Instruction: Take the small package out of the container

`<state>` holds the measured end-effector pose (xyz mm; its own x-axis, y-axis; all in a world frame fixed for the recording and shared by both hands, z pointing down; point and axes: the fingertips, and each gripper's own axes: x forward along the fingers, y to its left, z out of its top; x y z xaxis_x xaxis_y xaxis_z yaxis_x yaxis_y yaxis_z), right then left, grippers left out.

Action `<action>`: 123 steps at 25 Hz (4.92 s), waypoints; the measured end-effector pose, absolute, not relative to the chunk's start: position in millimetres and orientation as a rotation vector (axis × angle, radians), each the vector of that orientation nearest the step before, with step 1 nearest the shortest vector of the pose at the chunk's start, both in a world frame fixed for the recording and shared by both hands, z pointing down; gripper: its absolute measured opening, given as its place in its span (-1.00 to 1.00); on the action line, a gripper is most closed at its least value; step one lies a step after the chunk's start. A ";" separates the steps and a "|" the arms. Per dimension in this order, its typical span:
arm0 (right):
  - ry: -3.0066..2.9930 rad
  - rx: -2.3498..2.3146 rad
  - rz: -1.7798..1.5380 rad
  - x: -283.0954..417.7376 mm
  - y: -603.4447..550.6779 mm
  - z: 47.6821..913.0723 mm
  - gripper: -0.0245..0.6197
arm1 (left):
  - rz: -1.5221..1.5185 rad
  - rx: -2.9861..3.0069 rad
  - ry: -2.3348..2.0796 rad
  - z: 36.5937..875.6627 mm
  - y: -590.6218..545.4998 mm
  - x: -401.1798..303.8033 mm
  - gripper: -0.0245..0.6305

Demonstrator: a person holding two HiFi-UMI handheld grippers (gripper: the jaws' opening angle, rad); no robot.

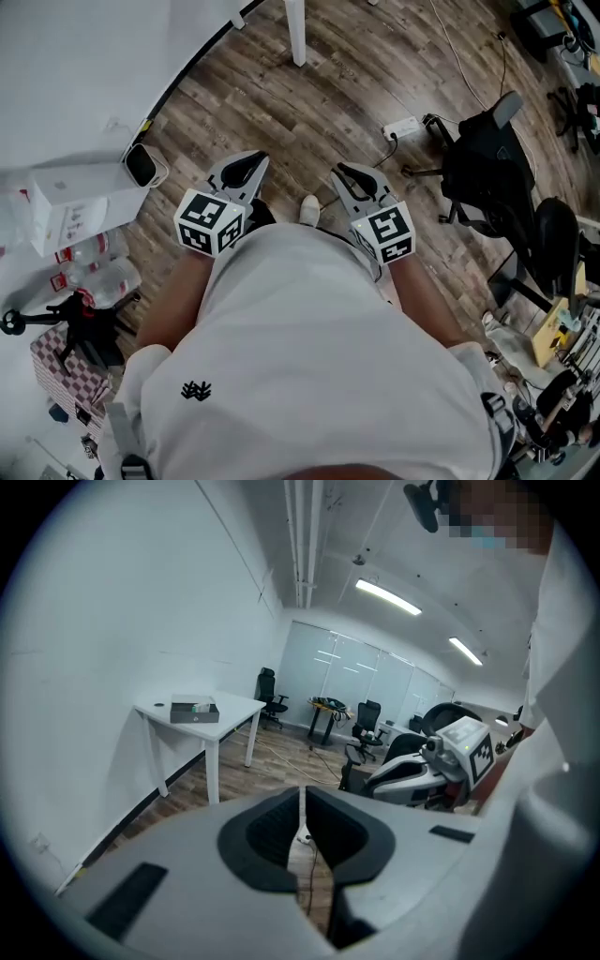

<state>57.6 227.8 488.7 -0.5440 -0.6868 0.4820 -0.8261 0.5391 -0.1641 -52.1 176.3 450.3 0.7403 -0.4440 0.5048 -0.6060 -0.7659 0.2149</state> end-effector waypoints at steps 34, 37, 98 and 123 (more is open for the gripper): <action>-2.258 1.345 0.577 57.2 -33.8 482.4 -0.80 | 0.583 2.615 -0.754 473.3 -149.5 -55.8 -0.69; -2.286 1.311 0.567 67.4 -56.2 484.9 -0.81 | 0.602 2.617 -0.799 474.0 -179.7 -44.2 -0.63; -2.358 1.225 0.614 252.8 -219.2 507.4 -0.81 | 1.330 2.409 -1.019 581.9 -445.6 38.2 -0.62; -2.407 1.111 0.504 138.0 -186.2 492.2 -0.83 | 0.807 2.538 -1.126 452.5 -342.4 -59.1 -0.63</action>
<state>138.0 -186.2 492.2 -0.5806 -0.6190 0.5289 -0.7792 0.6107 -0.1407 -59.1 -342.4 452.5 0.5481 -0.6040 0.5786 -0.7419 -0.6705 0.0028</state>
